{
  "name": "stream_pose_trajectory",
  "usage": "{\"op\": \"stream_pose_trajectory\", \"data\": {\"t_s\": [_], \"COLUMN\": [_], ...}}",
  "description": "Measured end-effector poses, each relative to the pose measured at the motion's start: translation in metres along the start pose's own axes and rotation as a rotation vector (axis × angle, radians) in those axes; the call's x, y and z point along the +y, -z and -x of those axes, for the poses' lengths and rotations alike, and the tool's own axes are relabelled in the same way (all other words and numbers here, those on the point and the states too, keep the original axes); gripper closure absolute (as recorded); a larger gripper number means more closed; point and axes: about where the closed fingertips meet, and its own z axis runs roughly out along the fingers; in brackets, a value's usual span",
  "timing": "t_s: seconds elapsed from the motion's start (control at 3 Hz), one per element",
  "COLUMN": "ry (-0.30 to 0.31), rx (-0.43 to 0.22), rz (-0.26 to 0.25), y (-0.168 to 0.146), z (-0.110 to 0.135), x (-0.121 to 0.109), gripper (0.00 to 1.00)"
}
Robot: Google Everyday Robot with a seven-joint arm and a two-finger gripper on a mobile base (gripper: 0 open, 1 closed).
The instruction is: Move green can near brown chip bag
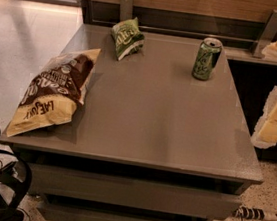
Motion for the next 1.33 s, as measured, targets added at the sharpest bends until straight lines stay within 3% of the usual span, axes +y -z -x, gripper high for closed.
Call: {"op": "stream_pose_trajectory", "data": {"t_s": [0.33, 0.67, 1.0, 1.33], "ry": [0.0, -0.04, -0.147, -0.283], "rx": [0.0, -0.04, -0.136, -0.305], "rz": [0.0, -0.028, -0.064, -0.137], "y": [0.0, -0.001, -0.012, -0.025], "z": [0.0, 0.0, -0.005, -0.005], "x": [0.0, -0.013, -0.032, -0.066], "gripper": [0.0, 0.0, 0.0, 0.0]}}
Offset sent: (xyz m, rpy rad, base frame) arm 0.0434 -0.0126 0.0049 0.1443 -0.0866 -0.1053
